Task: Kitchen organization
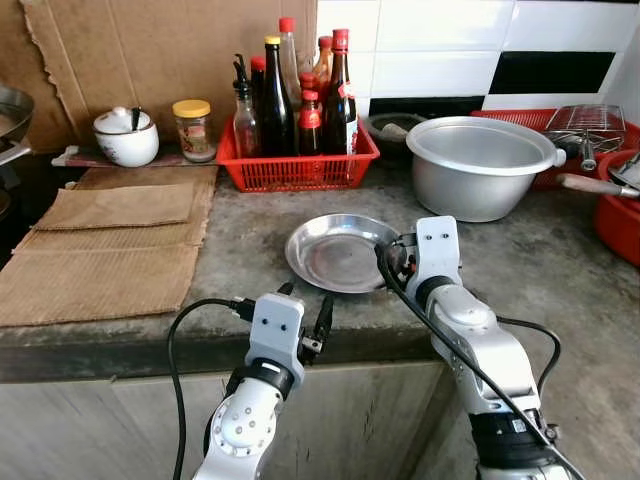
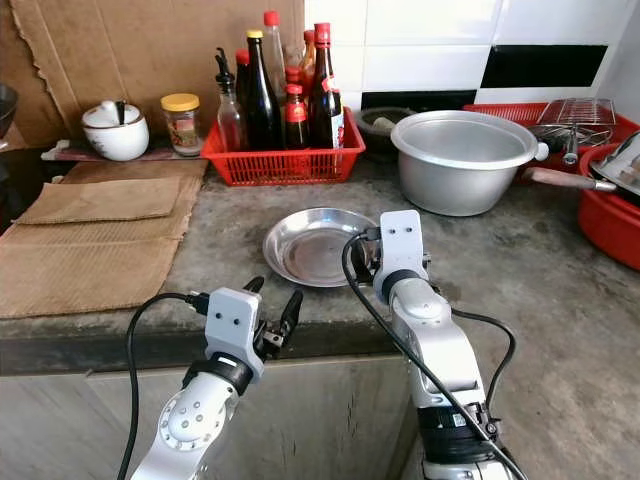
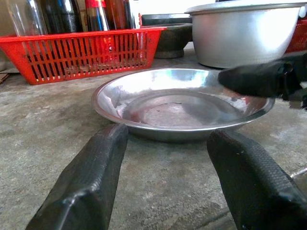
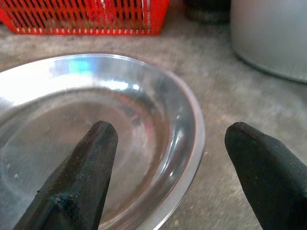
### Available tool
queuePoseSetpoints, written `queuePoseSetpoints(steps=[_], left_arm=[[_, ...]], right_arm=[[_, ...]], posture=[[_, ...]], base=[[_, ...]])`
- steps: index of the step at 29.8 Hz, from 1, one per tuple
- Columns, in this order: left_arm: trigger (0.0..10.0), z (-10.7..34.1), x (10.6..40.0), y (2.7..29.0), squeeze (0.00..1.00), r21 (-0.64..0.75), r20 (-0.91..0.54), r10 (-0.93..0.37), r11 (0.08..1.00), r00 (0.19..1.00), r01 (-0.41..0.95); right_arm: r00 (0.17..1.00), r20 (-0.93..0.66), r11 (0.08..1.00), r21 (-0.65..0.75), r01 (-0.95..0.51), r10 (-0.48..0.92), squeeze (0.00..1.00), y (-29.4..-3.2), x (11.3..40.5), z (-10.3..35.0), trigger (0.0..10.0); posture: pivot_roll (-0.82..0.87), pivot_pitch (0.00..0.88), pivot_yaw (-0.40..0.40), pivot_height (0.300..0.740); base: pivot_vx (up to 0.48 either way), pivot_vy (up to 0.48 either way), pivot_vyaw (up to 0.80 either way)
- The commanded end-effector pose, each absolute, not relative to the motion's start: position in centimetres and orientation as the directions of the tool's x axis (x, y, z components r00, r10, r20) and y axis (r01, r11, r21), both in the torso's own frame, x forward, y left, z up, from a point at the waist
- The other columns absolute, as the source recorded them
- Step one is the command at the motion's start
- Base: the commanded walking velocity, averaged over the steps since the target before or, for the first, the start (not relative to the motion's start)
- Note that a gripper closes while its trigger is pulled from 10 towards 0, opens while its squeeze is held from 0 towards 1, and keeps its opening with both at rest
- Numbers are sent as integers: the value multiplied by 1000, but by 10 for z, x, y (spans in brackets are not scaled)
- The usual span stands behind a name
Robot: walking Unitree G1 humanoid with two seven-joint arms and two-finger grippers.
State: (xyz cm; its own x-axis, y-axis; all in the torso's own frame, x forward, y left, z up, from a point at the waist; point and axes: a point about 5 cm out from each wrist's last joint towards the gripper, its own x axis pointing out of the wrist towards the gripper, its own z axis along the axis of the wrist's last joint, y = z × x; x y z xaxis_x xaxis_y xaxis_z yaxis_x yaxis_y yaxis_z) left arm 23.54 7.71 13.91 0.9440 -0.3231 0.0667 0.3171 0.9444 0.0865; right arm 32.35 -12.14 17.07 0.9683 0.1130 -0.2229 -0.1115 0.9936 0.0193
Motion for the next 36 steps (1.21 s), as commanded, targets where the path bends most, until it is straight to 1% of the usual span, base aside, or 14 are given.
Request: queuePoseSetpoints(steps=[1,4,6,11,13,16,20,26,27,28,31,36], left_arm=[[10000,141,234,76,0,86,72,-331,942,941,325],[10000,140,234,75,0,89,69,-332,941,941,326],[10000,140,234,76,0,92,68,-332,941,941,325],[10000,139,233,76,0,93,66,-333,941,941,326],[10000,138,233,76,0,96,66,-332,941,941,325],[10000,138,234,76,0,98,67,-331,941,941,324],[10000,139,234,76,0,100,72,-327,942,942,320],[10000,139,235,77,0,105,74,-322,944,944,314],[10000,139,235,77,0,105,75,-322,944,944,314],[10000,139,235,77,0,106,76,-320,944,944,312],[10000,139,235,77,0,105,76,-317,945,945,308],[10000,138,234,77,0,103,73,-308,948,949,300]], right_arm=[[955,-273,993,68,-99,114,0,-124,327,170,10000],[948,-301,993,89,-82,105,0,-126,331,171,10000],[947,-306,994,79,-76,96,0,-127,333,171,10000],[936,-338,990,130,-53,94,0,-125,338,175,10000],[902,-419,987,154,-48,109,0,-122,342,174,10000],[875,-463,982,176,-65,140,0,-118,344,177,10000],[867,-478,988,123,-91,140,0,-117,349,187,10000],[813,-542,970,16,-244,213,0,-105,343,181,10000],[803,-557,963,-21,-270,213,0,-103,341,177,2157],[793,-572,959,-39,-280,209,0,-102,339,173,0],[773,-601,955,-48,-292,206,0,-101,336,167,0],[782,-600,978,3,-208,168,0,-110,341,168,0]], posture=[[131,6,-51,740],[131,3,-54,740],[131,3,-55,740],[132,0,-55,740],[132,0,-56,740],[131,0,-55,740],[131,0,-58,740],[130,0,-59,740],[129,0,-59,740],[128,0,-57,740],[129,0,-60,740],[125,8,-61,740]], base=[[0,0,0],[0,0,0],[0,0,0],[0,0,0],[0,0,0],[0,0,0],[0,0,0],[0,0,0],[0,0,0],[0,0,0],[0,0,0],[0,0,0]])
